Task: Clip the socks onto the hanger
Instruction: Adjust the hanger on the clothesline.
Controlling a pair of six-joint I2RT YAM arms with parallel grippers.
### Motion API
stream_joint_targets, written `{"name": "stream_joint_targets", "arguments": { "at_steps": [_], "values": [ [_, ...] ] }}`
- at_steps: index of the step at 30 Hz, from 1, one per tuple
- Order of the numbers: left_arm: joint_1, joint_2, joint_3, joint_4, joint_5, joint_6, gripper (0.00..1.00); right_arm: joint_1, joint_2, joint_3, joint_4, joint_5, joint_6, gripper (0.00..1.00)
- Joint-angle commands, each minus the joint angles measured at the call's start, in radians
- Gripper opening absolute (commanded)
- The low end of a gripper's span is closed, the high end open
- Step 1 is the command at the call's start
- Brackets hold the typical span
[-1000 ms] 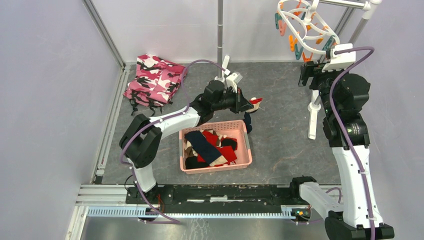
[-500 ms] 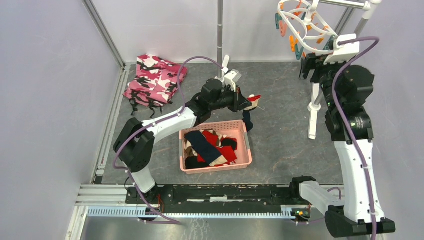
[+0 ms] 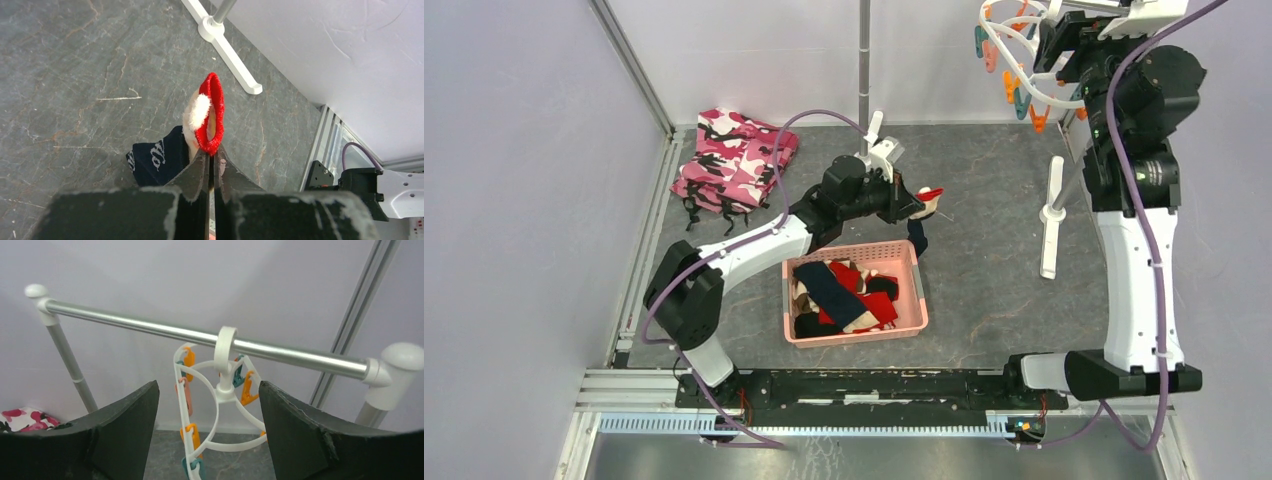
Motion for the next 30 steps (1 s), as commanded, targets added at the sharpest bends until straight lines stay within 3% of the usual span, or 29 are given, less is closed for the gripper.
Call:
{"name": "stream_joint_targets", "arguments": {
  "at_steps": [1, 7, 23, 27, 30],
  "values": [
    [-0.004, -0.078, -0.002, 0.017, -0.022, 0.065, 0.02, -0.038, 0.023, -0.044, 0.041, -0.031, 0.090, 0.79],
    [-0.004, -0.084, -0.010, 0.020, -0.017, 0.063, 0.02, -0.058, 0.070, -0.071, 0.079, -0.033, 0.091, 0.78],
    [-0.004, -0.073, -0.003, 0.025, 0.008, 0.052, 0.02, -0.058, 0.257, 0.092, 0.153, 0.030, 0.058, 0.74],
    [-0.005, -0.069, 0.001, 0.025, 0.016, 0.051, 0.02, -0.059, 0.303, 0.130, 0.164, 0.042, 0.042, 0.68],
    [-0.005, -0.070, -0.001, 0.021, 0.009, 0.060, 0.02, -0.058, 0.319, 0.130, 0.186, 0.032, 0.038, 0.57]
  ]
}}
